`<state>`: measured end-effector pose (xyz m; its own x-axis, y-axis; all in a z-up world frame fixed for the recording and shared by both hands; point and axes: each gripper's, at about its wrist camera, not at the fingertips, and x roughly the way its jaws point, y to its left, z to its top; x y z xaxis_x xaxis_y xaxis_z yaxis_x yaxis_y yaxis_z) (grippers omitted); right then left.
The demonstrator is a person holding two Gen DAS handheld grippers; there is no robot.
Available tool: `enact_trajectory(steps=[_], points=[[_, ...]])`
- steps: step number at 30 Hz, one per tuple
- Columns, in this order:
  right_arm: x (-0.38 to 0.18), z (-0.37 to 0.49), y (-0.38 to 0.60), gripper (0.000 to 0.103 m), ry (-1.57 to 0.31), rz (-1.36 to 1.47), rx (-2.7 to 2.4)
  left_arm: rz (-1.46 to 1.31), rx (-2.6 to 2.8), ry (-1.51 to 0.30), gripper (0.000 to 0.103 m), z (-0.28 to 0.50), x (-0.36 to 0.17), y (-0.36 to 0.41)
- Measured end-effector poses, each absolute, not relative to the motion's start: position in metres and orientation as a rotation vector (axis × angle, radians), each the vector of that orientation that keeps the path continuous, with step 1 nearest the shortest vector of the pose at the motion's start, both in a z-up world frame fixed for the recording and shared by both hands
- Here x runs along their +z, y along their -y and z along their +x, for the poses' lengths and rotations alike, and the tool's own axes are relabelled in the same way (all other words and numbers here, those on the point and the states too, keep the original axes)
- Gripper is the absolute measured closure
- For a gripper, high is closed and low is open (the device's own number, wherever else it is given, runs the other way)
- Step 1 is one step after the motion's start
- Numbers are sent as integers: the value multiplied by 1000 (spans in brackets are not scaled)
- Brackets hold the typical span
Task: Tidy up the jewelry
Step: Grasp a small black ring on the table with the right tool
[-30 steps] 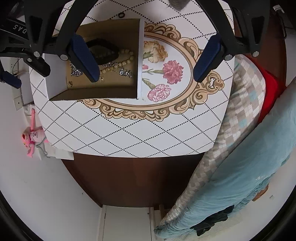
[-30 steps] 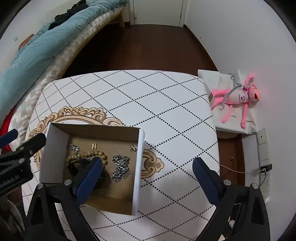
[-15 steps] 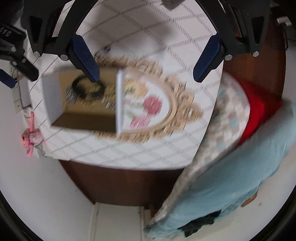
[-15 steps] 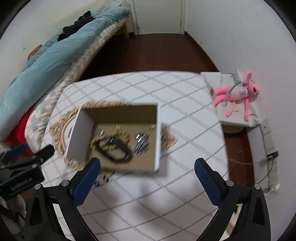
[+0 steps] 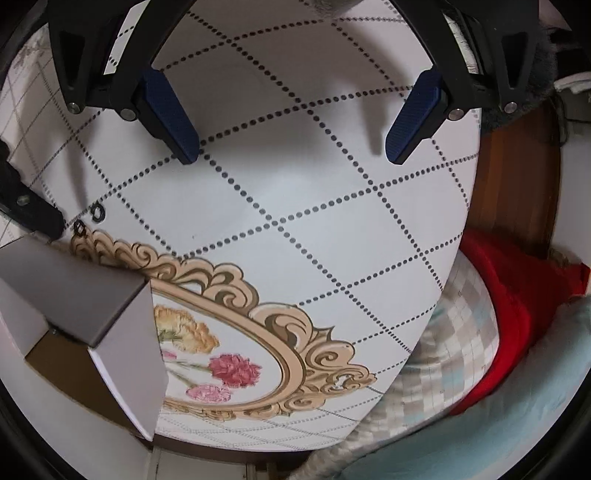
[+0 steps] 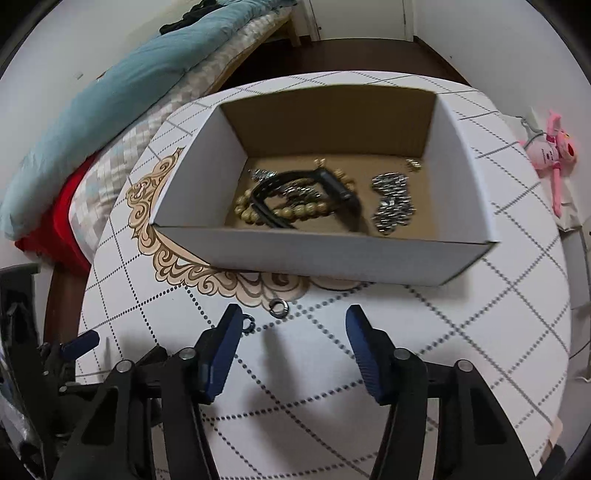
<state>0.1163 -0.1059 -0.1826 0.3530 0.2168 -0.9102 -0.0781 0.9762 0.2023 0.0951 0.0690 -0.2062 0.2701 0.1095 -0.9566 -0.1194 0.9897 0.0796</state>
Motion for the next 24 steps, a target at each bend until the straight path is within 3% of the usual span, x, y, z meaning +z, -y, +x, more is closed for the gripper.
enact_trajectory(steps=[3,6,8,9,10,24], points=[[-193,119,97,61,-1215,121,201,-18,144,-1279,0,94,-206,-71],[-195,117,88,64,-1186,63,176,-14,141,-1275,0,93,-206,-72],[-196,118,81,72,-1178,22,152,-15,140,-1274,0,94,-206,-73],[-196,119,79,85,-1176,7,145,-17,140,-1274,0,93,-206,-73],[-196,120,78,91,-1174,-4,141,-17,141,-1275,0,93,-206,-73],[-177,80,159,92,-1154,130,50,-13,41,-1199,0,102,-186,-21]])
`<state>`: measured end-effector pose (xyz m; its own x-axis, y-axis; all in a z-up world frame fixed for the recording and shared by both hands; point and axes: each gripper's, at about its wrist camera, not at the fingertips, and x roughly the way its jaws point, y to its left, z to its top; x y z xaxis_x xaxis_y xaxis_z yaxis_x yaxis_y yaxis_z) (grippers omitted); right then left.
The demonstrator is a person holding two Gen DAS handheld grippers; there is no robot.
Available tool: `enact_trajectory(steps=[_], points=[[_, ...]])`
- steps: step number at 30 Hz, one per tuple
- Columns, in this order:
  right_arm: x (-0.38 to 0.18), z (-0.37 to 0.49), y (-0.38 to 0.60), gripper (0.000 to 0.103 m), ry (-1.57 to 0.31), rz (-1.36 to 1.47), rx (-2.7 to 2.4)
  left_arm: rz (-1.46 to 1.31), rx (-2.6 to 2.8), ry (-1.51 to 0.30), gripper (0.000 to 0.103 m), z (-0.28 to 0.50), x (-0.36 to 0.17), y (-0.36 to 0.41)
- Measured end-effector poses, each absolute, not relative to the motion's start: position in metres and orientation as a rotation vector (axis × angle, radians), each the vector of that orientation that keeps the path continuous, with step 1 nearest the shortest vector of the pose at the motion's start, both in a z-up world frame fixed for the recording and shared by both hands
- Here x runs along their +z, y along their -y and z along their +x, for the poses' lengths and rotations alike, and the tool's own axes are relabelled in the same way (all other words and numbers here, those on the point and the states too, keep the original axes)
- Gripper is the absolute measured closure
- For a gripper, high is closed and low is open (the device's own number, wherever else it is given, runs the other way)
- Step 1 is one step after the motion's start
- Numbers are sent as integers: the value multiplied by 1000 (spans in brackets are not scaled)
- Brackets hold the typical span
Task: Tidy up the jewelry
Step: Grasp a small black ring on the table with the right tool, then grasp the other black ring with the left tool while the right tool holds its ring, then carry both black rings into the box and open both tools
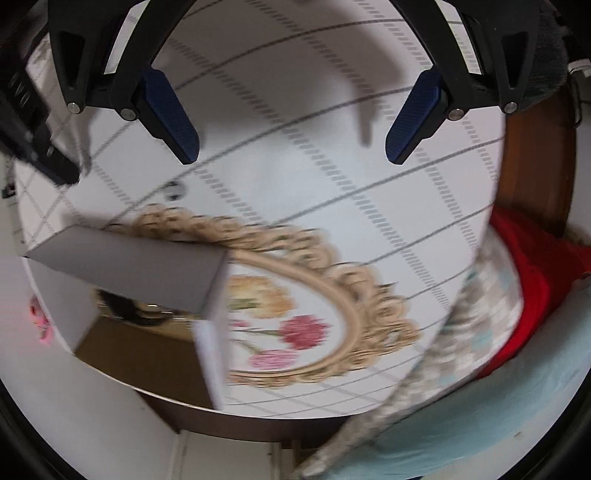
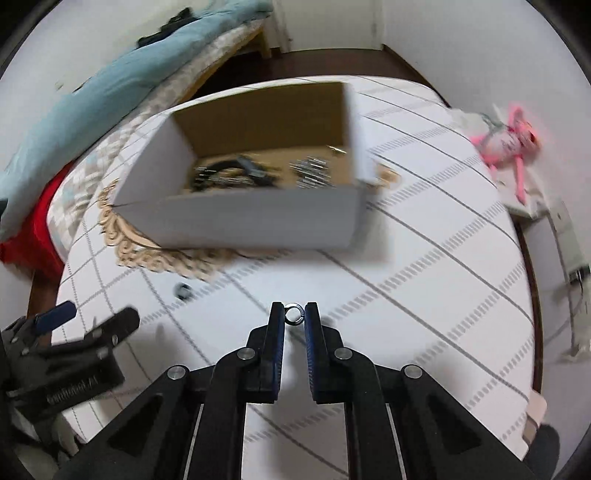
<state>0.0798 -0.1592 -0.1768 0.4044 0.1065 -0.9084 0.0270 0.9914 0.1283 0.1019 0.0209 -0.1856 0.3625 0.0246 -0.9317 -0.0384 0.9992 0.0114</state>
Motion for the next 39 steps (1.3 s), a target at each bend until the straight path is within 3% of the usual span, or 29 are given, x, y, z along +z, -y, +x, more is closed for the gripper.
enact_trajectory(steps=[3,4,7,8,14,16,26,33,39], points=[[-182,71,186,92,-1158,172,-9,-2,-6,-1186,2,107,-188,3],[-183,70,194,92,-1160,184,-21,6,-20,-1180,8,108,-189,11],[-185,67,210,92,-1157,207,-46,48,-43,-1169,28,112,-191,30],[-184,67,213,92,-1154,212,-51,60,-50,-1164,40,113,-192,34],[-183,69,217,92,-1145,221,-49,79,-84,-1134,86,113,-190,48],[-183,71,214,92,-1145,222,-47,82,-95,-1129,93,114,-189,51],[-167,69,209,92,-1119,242,-11,67,-113,-1115,93,106,-181,50],[-121,82,200,92,-1050,287,77,-19,-188,-1055,93,104,-120,41],[-91,139,193,92,-1031,297,154,-86,-253,-1076,93,162,-86,35]])
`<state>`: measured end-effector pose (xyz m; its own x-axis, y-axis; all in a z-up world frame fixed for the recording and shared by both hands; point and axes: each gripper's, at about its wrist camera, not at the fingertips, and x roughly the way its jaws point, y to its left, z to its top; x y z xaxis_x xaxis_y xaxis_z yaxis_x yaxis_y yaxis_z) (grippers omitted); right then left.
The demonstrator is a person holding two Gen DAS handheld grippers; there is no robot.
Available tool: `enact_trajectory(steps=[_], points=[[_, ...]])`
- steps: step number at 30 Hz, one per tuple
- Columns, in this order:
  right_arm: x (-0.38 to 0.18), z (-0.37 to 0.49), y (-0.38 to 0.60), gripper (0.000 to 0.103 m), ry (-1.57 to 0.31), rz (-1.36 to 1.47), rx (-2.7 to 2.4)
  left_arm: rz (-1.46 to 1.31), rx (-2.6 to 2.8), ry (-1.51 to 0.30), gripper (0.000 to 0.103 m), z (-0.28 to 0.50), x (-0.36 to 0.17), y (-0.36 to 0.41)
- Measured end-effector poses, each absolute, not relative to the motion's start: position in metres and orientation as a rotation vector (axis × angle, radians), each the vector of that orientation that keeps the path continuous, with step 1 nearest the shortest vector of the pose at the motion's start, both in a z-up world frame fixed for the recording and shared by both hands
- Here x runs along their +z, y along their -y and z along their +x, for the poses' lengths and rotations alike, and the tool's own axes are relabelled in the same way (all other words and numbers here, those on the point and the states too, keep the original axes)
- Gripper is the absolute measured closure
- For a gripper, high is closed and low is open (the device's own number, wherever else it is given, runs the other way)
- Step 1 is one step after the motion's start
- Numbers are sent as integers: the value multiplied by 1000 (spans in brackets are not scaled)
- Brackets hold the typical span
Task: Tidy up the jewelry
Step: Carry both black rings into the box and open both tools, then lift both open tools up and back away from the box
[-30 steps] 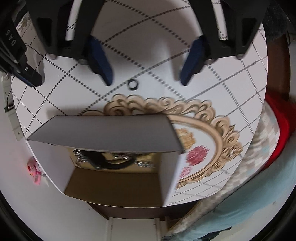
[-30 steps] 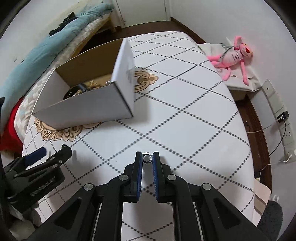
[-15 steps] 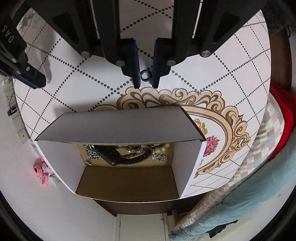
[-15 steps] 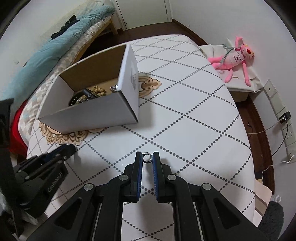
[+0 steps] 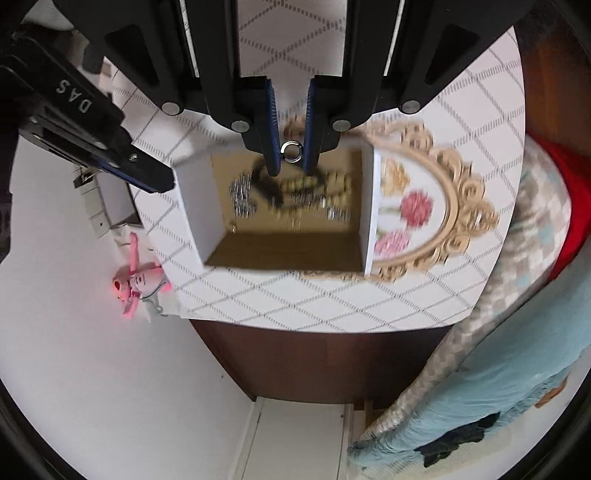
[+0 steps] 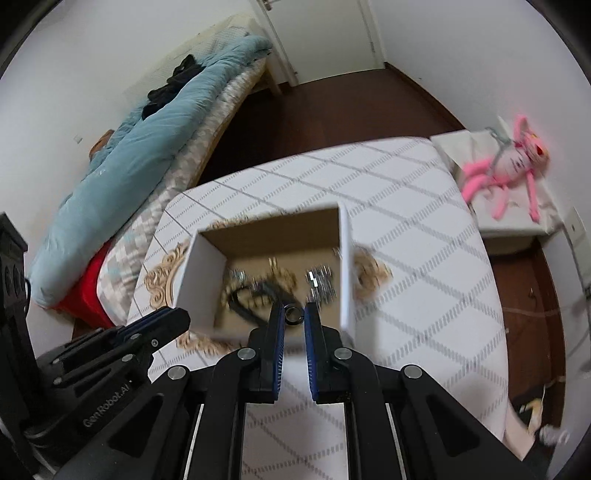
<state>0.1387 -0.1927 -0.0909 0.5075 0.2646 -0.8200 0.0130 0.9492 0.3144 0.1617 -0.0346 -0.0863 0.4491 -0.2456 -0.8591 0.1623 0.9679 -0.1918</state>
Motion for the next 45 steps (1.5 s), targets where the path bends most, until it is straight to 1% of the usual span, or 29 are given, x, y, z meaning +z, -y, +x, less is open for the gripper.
enact_trajectory(steps=[7,17,20,21,22,23,24,25,26,29,30,31,32,34,36,37,41,42,43,45], points=[[-103,208,191,92,-1136,298,180,-100,-243,-1162,93,225,-98,28],[-127,244,190,91,-1254,274,194,-100,-236,-1234,92,252,-107,29],[-129,247,189,86,-1274,273,193,-114,-216,-1269,90,256,-108,28],[-128,247,188,79,-1272,271,191,-122,-203,-1276,89,257,-108,26],[-126,247,187,71,-1269,270,191,-124,-192,-1275,81,257,-107,25],[-124,246,187,69,-1260,260,185,-121,-179,-1271,66,257,-106,23],[-122,245,187,69,-1255,254,183,-117,-164,-1264,57,257,-104,21],[-119,243,187,69,-1250,250,179,-115,-145,-1246,40,256,-100,18],[-117,242,188,69,-1245,242,168,-111,-129,-1233,32,255,-97,15],[-111,236,191,66,-1227,203,125,-81,-87,-1207,30,252,-92,7],[-110,234,193,58,-1224,187,104,-66,-73,-1203,29,251,-92,5],[-109,230,194,47,-1217,163,82,-37,-50,-1193,20,247,-93,4],[-108,227,194,39,-1211,142,64,-18,-37,-1186,9,245,-93,3],[-109,221,194,18,-1208,100,30,18,-17,-1171,4,237,-97,2],[-111,215,193,9,-1206,59,0,46,0,-1160,2,230,-102,2],[-113,212,192,7,-1206,41,-13,54,2,-1156,0,228,-104,2],[-120,201,190,7,-1210,-8,-44,73,4,-1147,0,217,-112,4],[-121,199,191,6,-1212,-13,-53,73,2,-1149,0,215,-114,5],[-123,197,191,2,-1214,-16,-58,69,-1,-1154,0,213,-117,5],[-126,194,192,1,-1217,-17,-64,59,-3,-1165,0,208,-122,6]])
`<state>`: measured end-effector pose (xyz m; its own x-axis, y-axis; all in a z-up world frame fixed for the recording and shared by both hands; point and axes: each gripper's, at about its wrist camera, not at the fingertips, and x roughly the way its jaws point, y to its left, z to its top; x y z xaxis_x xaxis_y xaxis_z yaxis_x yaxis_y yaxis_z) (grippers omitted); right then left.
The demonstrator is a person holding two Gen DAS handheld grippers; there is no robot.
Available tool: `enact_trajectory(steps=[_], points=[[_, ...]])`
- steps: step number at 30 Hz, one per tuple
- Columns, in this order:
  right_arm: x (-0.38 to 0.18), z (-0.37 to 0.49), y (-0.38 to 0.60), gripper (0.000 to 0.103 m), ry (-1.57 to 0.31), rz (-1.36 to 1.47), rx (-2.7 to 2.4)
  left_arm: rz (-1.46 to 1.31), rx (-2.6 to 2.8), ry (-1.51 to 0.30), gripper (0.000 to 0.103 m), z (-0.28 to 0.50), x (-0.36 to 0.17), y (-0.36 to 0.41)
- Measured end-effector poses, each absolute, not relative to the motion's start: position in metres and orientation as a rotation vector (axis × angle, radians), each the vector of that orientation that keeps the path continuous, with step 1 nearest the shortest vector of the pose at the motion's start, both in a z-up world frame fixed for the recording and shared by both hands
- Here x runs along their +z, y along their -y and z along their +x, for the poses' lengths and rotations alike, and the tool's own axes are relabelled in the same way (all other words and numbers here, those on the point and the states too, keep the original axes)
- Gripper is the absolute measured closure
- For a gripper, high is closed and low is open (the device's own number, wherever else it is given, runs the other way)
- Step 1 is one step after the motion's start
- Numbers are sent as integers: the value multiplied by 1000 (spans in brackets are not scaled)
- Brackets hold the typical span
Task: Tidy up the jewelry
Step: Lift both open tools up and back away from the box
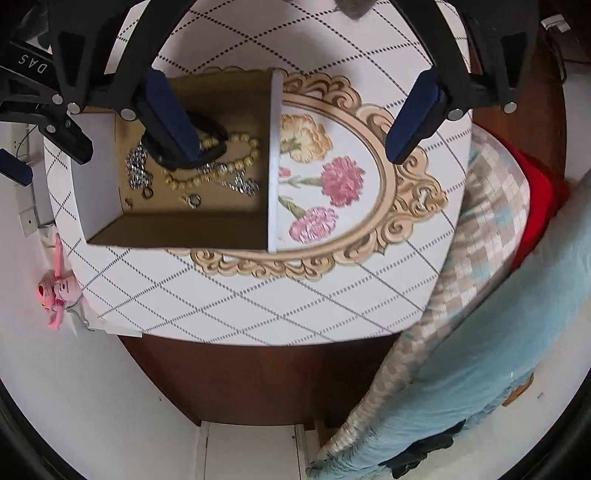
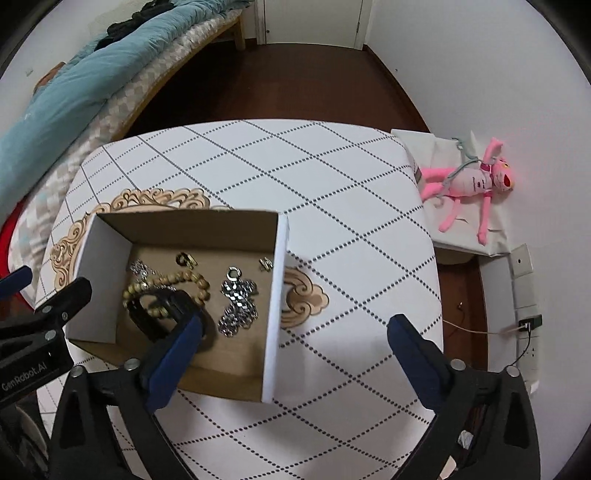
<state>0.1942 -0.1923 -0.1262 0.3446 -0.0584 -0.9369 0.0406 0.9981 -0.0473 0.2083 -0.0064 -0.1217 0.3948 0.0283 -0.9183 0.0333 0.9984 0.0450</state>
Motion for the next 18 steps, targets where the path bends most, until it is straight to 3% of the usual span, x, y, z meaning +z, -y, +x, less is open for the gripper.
enact_trajectory(steps=[9,18], points=[[-114,174,196,1,-1186,-5,-85,28,-1,-1169,0,189,-118,8],[-72,129,196,1,-1097,0,-123,6,4,-1072,0,145,-66,5]])
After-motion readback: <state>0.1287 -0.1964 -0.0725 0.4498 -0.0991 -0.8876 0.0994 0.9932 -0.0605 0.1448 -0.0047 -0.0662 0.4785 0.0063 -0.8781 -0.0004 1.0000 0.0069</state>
